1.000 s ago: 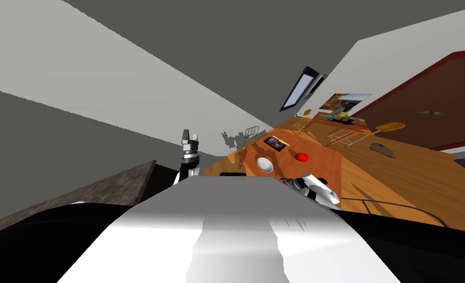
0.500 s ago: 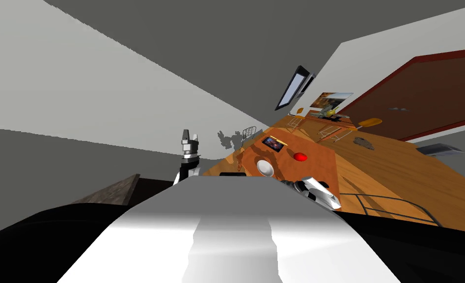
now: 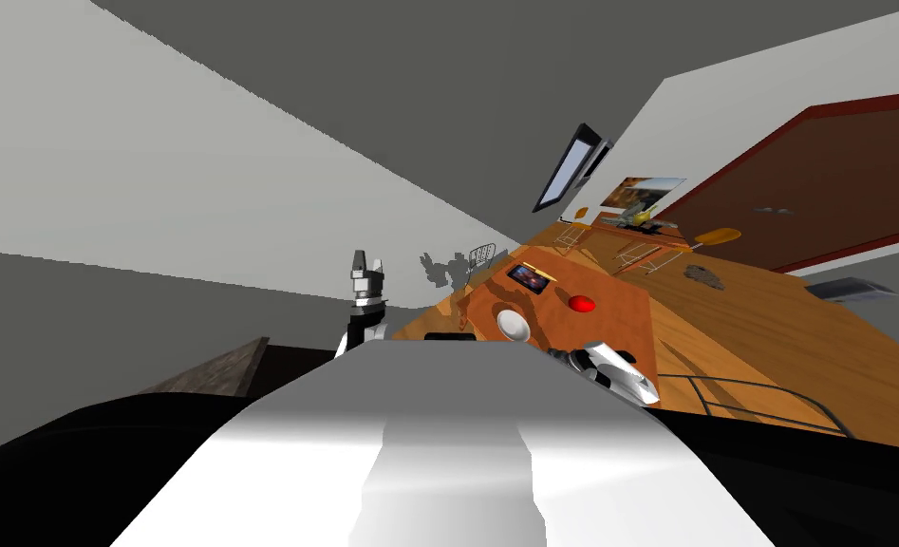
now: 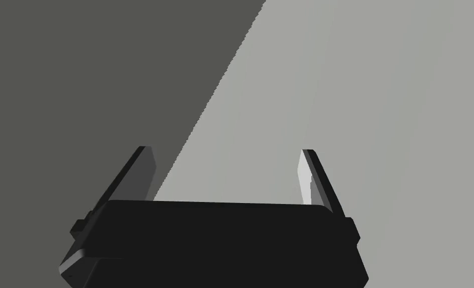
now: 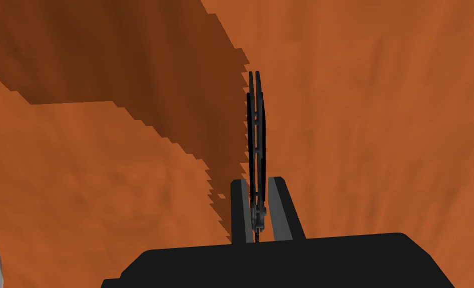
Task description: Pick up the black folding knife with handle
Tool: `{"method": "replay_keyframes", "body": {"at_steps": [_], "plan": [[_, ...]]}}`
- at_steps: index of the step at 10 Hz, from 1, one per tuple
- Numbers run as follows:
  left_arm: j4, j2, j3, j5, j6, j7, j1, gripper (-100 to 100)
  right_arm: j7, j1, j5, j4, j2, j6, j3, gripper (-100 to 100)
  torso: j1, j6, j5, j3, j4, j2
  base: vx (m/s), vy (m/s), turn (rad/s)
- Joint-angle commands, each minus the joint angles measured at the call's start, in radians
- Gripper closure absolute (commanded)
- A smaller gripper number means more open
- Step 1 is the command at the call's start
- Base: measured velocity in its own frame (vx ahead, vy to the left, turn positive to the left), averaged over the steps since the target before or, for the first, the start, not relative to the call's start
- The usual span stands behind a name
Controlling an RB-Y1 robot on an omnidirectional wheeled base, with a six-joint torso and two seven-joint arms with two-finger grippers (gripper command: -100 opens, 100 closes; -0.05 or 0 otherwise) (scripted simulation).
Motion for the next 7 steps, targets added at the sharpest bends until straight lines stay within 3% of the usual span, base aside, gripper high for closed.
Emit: {"method": "replay_keyframes", "body": {"at_steps": [1, 2, 3, 7], "plan": [[0.0, 0.0, 0.0, 0.0, 0.0, 0.0, 0.0, 0, 0.0, 0.0, 0.0, 0.0, 0.0, 0.0, 0.0, 0, 0.0, 0.0, 0.0, 0.0, 0.0, 0.0, 0.0, 0.0, 0.0], [0.0, 0.0, 0.0, 0.0, 0.0, 0.0, 0.0, 0, -0.049, -0.017, -0.009, 0.017, -0.018, 0.001, 0.023, 100, 0.0, 0.0, 0.0, 0.0, 0.0, 0.0, -0.125, -0.032, 0.269], [0.0, 0.0, 0.0, 0.0, 0.0, 0.0, 0.0, 0, -0.049, -0.017, -0.009, 0.017, -0.018, 0.001, 0.023, 100, -0.002, -0.002, 0.0, 0.003, 0.002, 0.005, -0.156, -0.03, 0.197], [0.0, 0.0, 0.0, 0.0, 0.0, 0.0, 0.0, 0, -0.165, -0.067, -0.031, 0.076, -0.07, -0.003, 0.081, 100, 0.0, -0.001, 0.0, 0.006, 0.003, 0.011, -0.174, -0.003, 0.2]]}}
